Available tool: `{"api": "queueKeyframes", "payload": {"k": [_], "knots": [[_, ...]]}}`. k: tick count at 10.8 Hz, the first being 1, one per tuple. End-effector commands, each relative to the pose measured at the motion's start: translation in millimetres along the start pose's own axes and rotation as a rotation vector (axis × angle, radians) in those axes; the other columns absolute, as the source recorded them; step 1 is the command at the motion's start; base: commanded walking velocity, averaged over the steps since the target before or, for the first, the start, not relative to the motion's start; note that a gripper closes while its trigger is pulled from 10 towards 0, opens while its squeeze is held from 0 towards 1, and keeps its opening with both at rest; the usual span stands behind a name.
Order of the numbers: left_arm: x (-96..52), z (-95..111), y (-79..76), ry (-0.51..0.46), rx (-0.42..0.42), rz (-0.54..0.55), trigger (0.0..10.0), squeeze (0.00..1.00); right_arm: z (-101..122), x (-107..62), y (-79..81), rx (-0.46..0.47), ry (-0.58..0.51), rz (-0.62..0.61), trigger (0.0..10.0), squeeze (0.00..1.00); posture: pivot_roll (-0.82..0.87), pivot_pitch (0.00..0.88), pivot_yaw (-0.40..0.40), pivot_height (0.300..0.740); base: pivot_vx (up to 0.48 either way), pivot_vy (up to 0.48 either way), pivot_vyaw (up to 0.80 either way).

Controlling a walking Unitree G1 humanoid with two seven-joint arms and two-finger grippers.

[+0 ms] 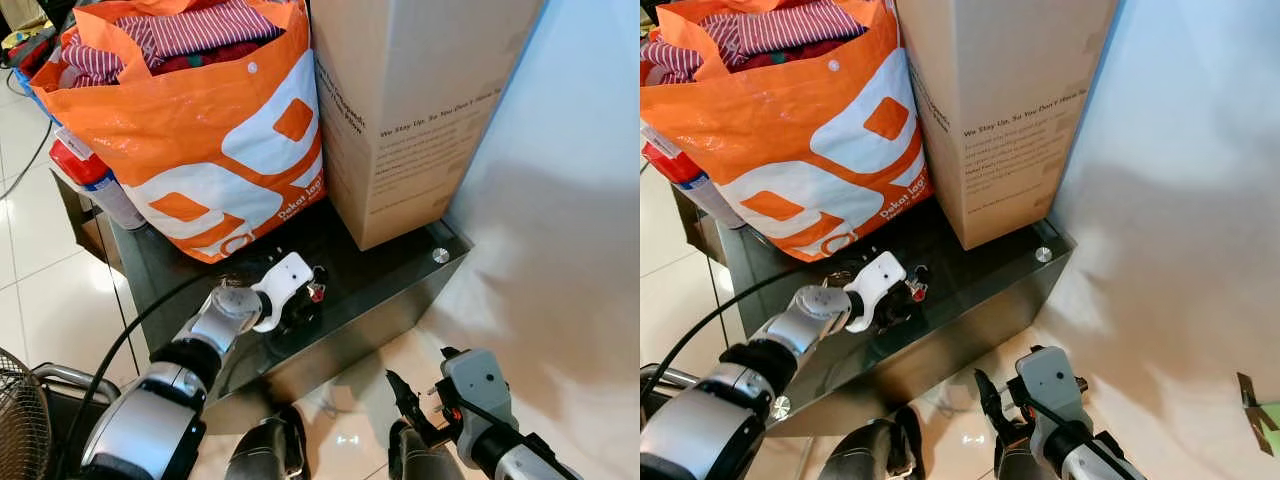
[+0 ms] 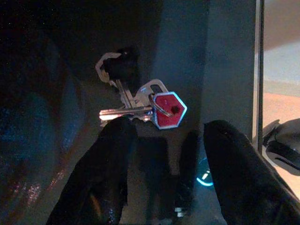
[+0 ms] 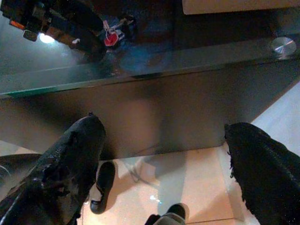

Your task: Hang keys on a hook

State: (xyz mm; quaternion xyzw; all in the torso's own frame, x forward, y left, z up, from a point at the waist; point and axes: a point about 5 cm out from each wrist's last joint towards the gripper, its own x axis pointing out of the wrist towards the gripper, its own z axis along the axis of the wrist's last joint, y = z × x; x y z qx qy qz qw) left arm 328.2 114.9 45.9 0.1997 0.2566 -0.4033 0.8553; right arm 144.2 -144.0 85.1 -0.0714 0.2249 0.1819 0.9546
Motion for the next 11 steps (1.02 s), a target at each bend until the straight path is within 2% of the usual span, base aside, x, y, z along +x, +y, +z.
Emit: {"api": "queueKeyframes", "payload": {"k": [1,3,11], "knots": [[-0.1,-10.8,-3.2,0.050,0.007,-0.020,0.7,0.00,0.8,-2.2,3.1,0.006,-0.005,0.004,10.0,0.00,-0.24,0.250,0.125,0.732,0.000,0.000,0.00],[0.2,-12.5,-3.6,0.057,0.013,-0.014,0.0,0.00,-1.1,-3.3,3.1,0.011,-0.001,0.001,10.0,0.00,-0.24,0.250,0.125,0.732,0.000,0.000,0.00],[-3.8,-15.7,0.7,0.057,0.033,-0.015,0.0,0.00,-1.3,-3.3,7.7,0.016,-0.012,0.027,10.0,0.00,-0.24,0.253,0.124,0.732,0.000,0.000,0.00]]}}
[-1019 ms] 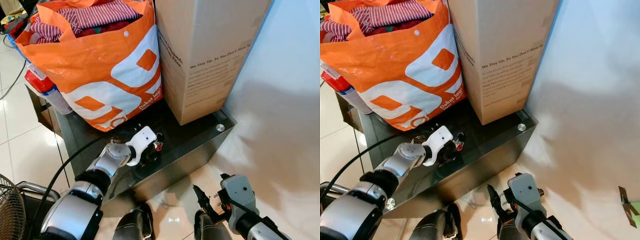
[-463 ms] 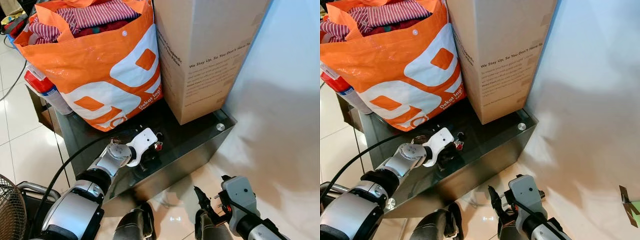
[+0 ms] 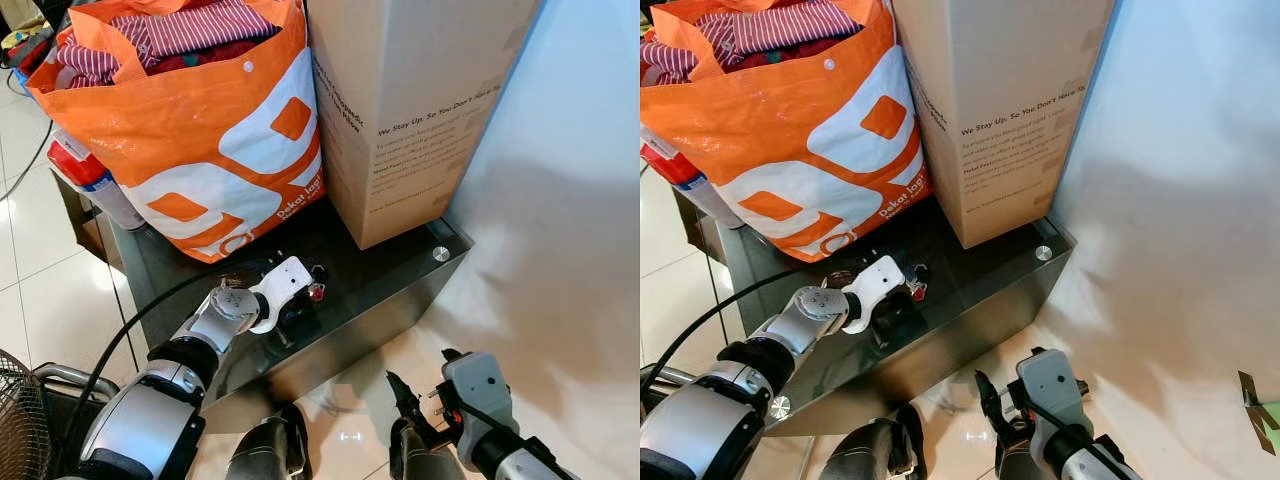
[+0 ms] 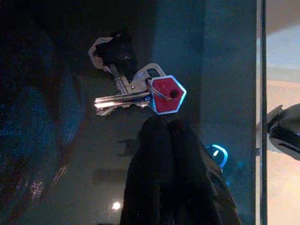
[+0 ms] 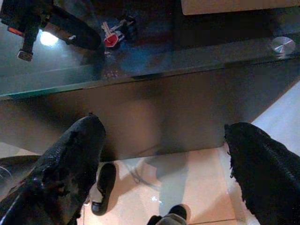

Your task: Hang keys on a hook

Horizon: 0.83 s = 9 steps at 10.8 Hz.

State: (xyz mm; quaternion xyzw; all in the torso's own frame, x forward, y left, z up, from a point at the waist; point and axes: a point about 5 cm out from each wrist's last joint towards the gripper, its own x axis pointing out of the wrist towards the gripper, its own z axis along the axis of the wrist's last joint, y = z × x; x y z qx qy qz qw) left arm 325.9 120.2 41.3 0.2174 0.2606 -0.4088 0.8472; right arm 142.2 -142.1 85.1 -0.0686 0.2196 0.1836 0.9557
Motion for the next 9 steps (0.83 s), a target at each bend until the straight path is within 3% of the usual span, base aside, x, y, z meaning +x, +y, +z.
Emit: {"api": "queueKeyframes", "payload": {"k": [1,7,9], "knots": [[-2.1,-8.3,0.0,0.032,0.000,-0.006,0.0,0.00,-0.6,-2.1,5.5,0.014,-0.002,0.025,10.0,0.00,-0.24,0.253,0.125,0.732,0.000,0.000,0.00],[-3.2,-4.7,2.9,0.007,-0.002,-0.004,0.0,0.00,-1.5,-2.5,7.1,0.019,-0.002,0.027,10.0,0.00,-0.24,0.259,0.130,0.732,0.000,0.000,0.00],[-13.8,5.5,15.9,-0.042,0.006,-0.047,0.0,0.00,-1.6,-2.9,7.0,0.019,-0.004,0.022,10.0,0.00,-0.24,0.265,0.137,0.732,0.000,0.000,0.00]]}}
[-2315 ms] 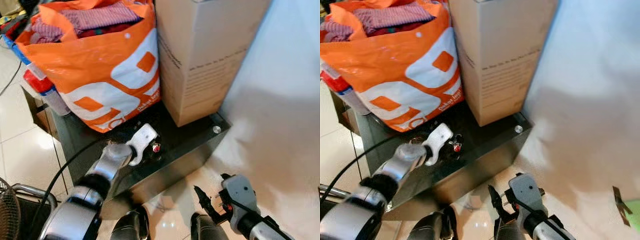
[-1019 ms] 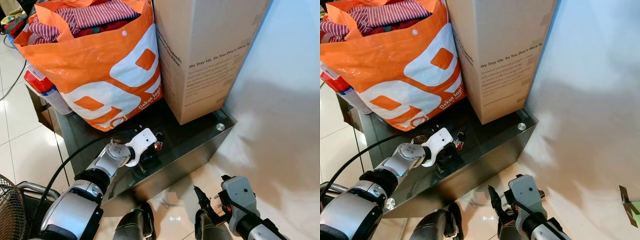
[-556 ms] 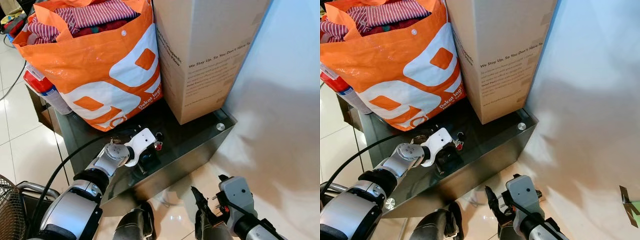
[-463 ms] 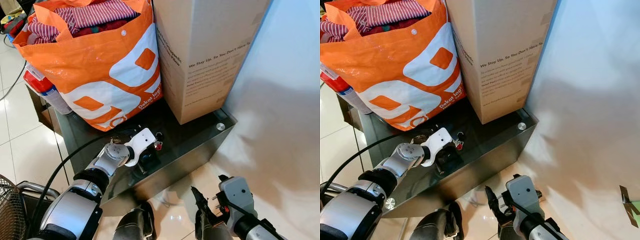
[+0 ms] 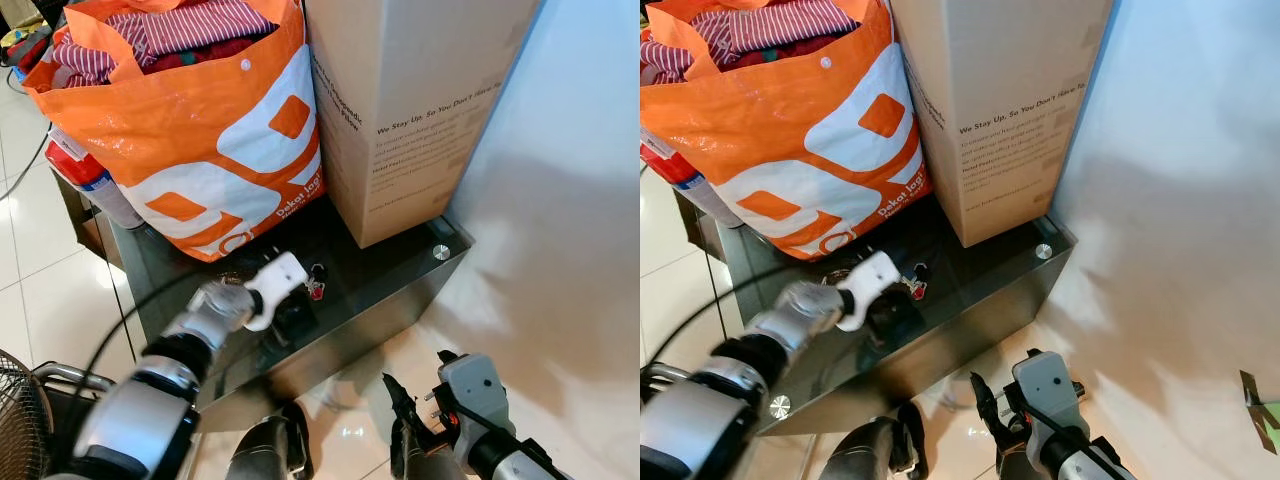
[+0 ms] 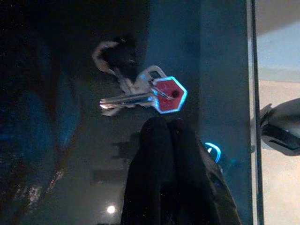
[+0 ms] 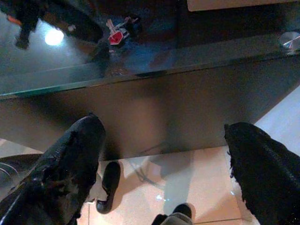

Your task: Hang keys on a hook

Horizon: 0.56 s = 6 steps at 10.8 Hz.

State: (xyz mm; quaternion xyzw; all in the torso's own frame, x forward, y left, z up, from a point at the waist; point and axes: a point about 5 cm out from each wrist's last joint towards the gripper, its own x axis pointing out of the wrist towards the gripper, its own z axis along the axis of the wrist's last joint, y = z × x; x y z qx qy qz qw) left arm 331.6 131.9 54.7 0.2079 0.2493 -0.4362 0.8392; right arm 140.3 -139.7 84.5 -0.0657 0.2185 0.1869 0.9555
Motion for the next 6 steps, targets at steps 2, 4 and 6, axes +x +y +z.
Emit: {"api": "queueKeyframes", "payload": {"k": [2,4,6], "knots": [[-20.1,14.6,19.2,-0.053,0.021,-0.047,0.0,0.00,-1.1,-2.9,4.1,0.020,0.000,0.010,10.0,0.00,-0.24,0.266,0.142,0.732,0.000,0.000,0.00],[-43.7,23.6,34.1,-0.074,0.050,-0.101,0.0,0.00,-0.8,-2.2,6.7,0.025,-0.003,0.011,10.0,0.00,-0.23,0.265,0.148,0.732,0.000,0.000,0.00],[-53.3,25.8,38.1,-0.079,0.069,-0.134,0.3,0.00,0.5,-2.2,8.2,0.026,-0.008,0.017,10.0,0.00,-0.22,0.267,0.143,0.732,0.000,0.000,0.00]]}}
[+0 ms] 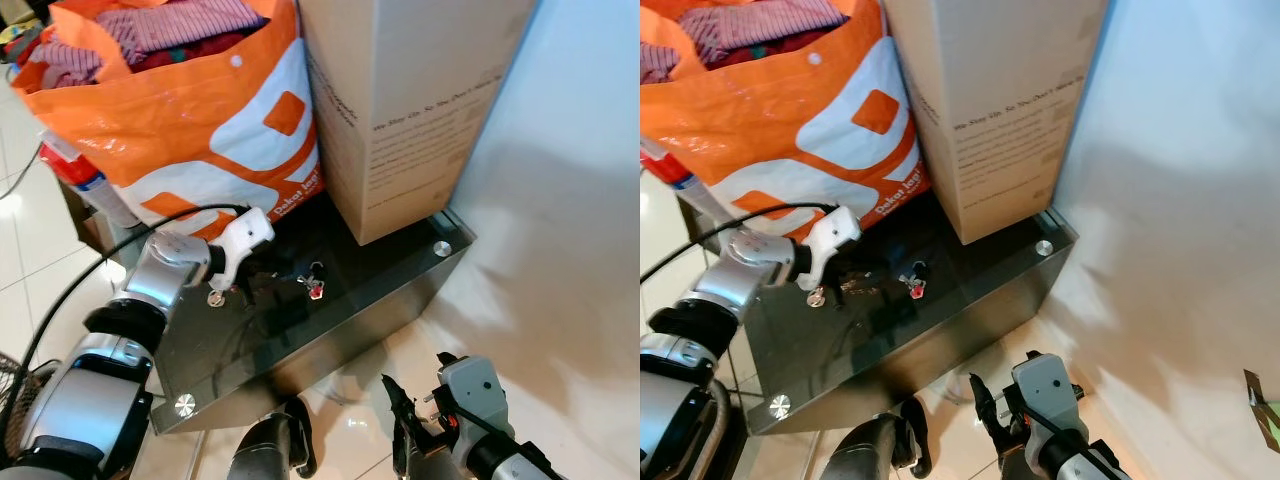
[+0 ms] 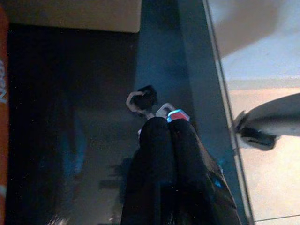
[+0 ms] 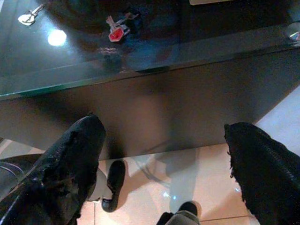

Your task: Hang keys on a hook

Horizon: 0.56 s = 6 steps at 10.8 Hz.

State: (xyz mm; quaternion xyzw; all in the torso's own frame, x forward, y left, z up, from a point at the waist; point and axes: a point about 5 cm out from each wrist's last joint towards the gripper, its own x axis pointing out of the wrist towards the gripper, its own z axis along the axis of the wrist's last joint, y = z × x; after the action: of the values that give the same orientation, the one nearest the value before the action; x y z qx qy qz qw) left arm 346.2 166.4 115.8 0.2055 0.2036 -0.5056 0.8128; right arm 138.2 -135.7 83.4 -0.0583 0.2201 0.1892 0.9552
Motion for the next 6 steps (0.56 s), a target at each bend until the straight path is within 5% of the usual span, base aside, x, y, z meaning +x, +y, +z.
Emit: {"api": "queueKeyframes", "payload": {"k": [1,2,4,6], "knots": [[-0.7,-8.1,-1.6,0.030,0.000,0.005,6.9,0.00,1.5,-2.4,3.8,0.012,-0.008,0.010,10.0,0.00,-0.22,0.267,0.143,0.732,0.000,0.000,0.00],[10.8,-9.7,-8.6,0.034,0.038,-0.012,10.0,1.00,2.0,-2.8,3.4,0.009,-0.006,0.010,10.0,0.00,-0.23,0.274,0.138,0.732,0.000,0.000,0.00],[14.7,-13.6,-17.6,0.142,0.246,-0.105,10.0,1.00,2.4,-4.2,3.1,0.008,-0.005,0.007,10.0,0.00,-0.23,0.278,0.144,0.732,0.000,0.000,0.00],[18.0,-12.5,-19.4,0.163,0.304,-0.149,10.0,1.00,2.4,-4.7,4.4,0.012,-0.005,0.003,10.0,0.00,-0.23,0.284,0.153,0.732,0.000,0.000,0.00]]}}
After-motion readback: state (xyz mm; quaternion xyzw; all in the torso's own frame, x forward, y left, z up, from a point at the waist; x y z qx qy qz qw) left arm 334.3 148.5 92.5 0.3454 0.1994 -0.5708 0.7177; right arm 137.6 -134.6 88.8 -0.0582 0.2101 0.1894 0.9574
